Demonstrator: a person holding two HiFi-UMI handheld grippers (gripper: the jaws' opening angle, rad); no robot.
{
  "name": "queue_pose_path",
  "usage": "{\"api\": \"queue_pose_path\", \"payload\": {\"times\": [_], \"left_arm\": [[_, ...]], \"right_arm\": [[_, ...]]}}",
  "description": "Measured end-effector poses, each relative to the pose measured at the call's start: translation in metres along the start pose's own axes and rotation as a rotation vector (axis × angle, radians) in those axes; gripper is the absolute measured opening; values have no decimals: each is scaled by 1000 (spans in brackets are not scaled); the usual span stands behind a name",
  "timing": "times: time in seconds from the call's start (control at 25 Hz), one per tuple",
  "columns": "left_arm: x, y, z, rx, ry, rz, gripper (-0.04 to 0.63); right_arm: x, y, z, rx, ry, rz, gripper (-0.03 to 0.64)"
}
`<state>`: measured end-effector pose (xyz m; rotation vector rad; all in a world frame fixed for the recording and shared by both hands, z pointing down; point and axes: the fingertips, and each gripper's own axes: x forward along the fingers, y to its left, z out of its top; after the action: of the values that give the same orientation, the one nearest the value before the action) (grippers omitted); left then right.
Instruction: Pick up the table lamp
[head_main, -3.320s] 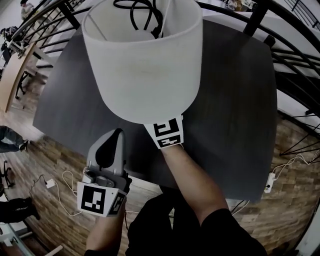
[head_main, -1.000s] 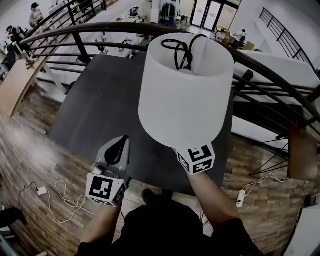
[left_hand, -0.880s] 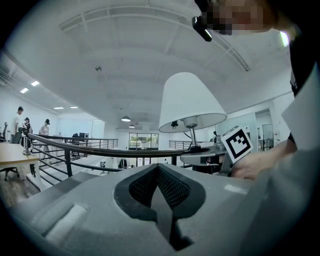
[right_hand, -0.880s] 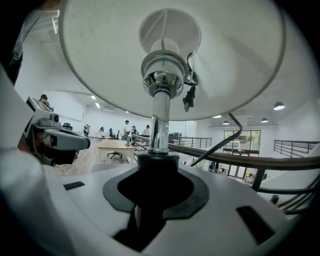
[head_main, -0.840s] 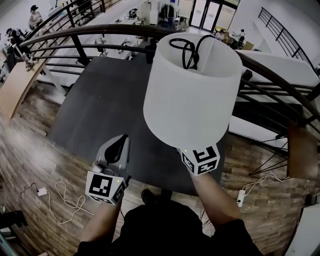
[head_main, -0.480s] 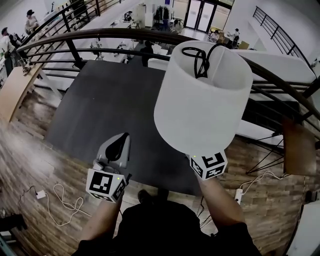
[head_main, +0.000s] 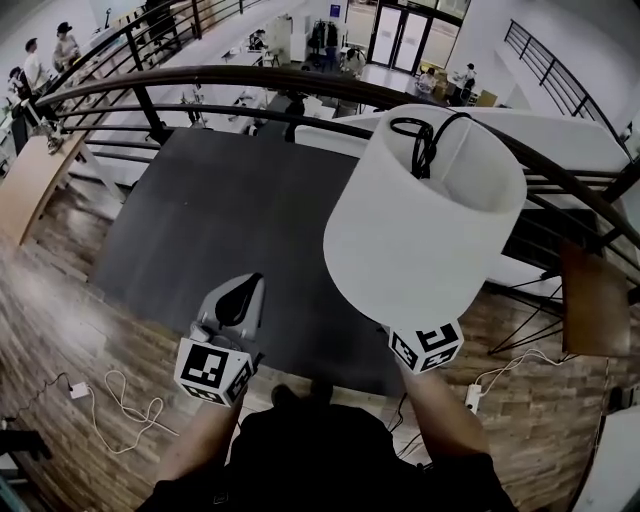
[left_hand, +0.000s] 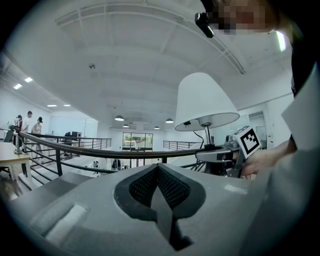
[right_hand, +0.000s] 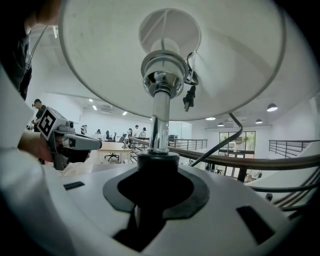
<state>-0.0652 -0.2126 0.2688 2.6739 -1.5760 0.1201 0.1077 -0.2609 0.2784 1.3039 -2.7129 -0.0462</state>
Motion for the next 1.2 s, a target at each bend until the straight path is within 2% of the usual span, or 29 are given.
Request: {"api": "queue_pose_path", "payload": {"times": [0.24,1.2], "left_arm": [[-5,10,4,3,-6,16,5],[-18,36,-4,-4,7,25,5]], "right_arm": [[-2,-3,14,37,-42,-14,106],[20,19,9,-5,14,-1,107]]}}
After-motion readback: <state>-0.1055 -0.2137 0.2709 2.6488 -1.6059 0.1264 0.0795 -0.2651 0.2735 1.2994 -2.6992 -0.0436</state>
